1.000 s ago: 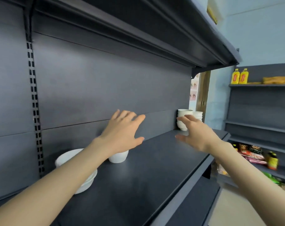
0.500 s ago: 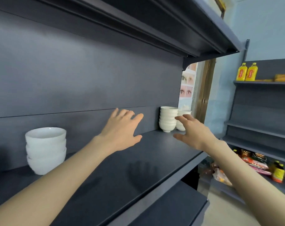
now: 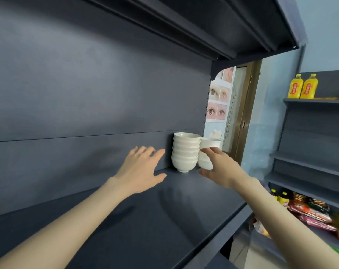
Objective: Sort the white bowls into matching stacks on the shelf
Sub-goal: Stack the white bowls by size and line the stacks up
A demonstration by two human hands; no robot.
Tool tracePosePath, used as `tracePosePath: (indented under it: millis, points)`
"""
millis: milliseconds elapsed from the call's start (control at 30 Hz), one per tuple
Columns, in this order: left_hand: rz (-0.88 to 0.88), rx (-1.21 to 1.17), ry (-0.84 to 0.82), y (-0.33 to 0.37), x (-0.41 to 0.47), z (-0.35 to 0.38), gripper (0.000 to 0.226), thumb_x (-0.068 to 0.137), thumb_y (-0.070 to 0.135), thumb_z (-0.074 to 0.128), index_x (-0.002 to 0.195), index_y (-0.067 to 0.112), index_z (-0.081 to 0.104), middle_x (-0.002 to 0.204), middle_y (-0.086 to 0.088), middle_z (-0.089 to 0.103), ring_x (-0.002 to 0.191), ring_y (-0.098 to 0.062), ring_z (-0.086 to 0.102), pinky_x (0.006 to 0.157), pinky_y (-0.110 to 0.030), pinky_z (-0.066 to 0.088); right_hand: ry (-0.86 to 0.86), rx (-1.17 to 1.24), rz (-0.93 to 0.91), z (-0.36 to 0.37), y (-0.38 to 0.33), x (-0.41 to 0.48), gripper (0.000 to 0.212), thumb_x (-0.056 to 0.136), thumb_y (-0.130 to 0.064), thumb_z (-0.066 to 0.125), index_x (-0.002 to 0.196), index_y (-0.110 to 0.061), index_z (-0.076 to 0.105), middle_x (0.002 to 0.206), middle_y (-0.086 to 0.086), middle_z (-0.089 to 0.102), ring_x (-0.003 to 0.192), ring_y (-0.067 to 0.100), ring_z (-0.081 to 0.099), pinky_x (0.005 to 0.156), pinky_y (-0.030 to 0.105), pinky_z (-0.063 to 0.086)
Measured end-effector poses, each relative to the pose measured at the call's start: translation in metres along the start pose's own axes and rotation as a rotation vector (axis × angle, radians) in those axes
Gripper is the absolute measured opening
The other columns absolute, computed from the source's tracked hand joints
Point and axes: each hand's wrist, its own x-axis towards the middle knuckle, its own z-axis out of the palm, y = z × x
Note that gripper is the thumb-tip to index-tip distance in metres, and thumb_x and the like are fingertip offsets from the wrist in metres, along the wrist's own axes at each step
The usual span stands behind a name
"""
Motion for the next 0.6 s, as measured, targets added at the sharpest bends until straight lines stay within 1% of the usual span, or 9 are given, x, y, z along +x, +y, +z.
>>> tracePosePath:
  millis: [133,267,333,400,467,533,600]
  points:
    - [-0.036,-0.061,-0.067,0.002,0.054,0.044,0.073,0.090,0.057,0.048,0.149,0.024,0.022,0.143,0.001,0.040,0.132,-0.021,0.035,0.110,-0.033,0.025,-0.017,0.047,0.007,0.016,0.031,0.048,0.066,0.088,-0.036,0.061,0.145,-0.022,0.030,0.142,0.002,0.039,0.126,0.027,0.043,0.093,0.039,0.041]
    - [-0.107,-0.189,-0.123,0.005,0.096,0.081,0.077,0.087,0.059,0.051,0.149,0.024,0.020,0.141,0.000,0.043,0.130,-0.023,0.039,0.102,-0.034,0.033,-0.044,0.137,-0.010,0.039,0.060,0.086,0.067,0.089,-0.035,0.062,0.145,-0.019,0.029,0.143,0.004,0.040,0.127,0.025,0.042,0.096,0.038,0.039]
    - [-0.150,-0.252,-0.153,0.006,0.110,0.099,0.082,0.086,0.060,0.054,0.150,0.024,0.017,0.143,0.000,0.041,0.131,-0.022,0.038,0.102,-0.034,0.035,-0.040,0.190,-0.025,0.051,0.075,0.103,0.069,0.088,-0.036,0.062,0.147,-0.018,0.028,0.143,0.005,0.041,0.129,0.024,0.041,0.098,0.036,0.037]
    - [-0.200,-0.312,-0.174,0.006,0.124,0.118,0.087,0.084,0.060,0.056,0.151,0.023,0.013,0.149,-0.001,0.035,0.135,-0.021,0.034,0.105,-0.035,0.034,-0.043,0.262,-0.027,0.063,0.089,0.121,0.071,0.088,-0.036,0.062,0.147,-0.018,0.026,0.142,0.006,0.043,0.128,0.024,0.041,0.100,0.036,0.038]
    - [-0.255,-0.376,-0.186,0.007,0.138,0.138,0.094,0.081,0.061,0.060,0.152,0.023,0.010,0.154,0.001,0.027,0.140,-0.020,0.030,0.109,-0.035,0.032,-0.051,0.333,-0.045,0.075,0.103,0.138,0.071,0.088,-0.034,0.063,0.146,-0.016,0.027,0.138,0.008,0.046,0.125,0.024,0.044,0.096,0.031,0.037]
    - [-0.322,-0.485,-0.183,0.008,0.150,0.156,0.102,0.076,0.062,0.066,0.152,0.025,0.009,0.157,0.003,0.021,0.142,-0.018,0.027,0.112,-0.036,0.030,-0.057,0.416,-0.071,0.088,0.115,0.155,0.068,0.087,-0.031,0.065,0.143,-0.015,0.029,0.132,0.011,0.050,0.120,0.025,0.047,0.087,0.026,0.035]
    - [-0.389,-0.621,-0.170,0.010,0.161,0.174,0.109,0.070,0.058,0.074,0.152,0.025,0.009,0.157,0.005,0.021,0.142,-0.015,0.028,0.114,-0.036,0.029,-0.064,0.519,-0.104,0.100,0.125,0.168,0.070,0.087,-0.030,0.067,0.143,-0.016,0.028,0.128,0.007,0.050,0.118,0.023,0.047,0.084,0.022,0.032]
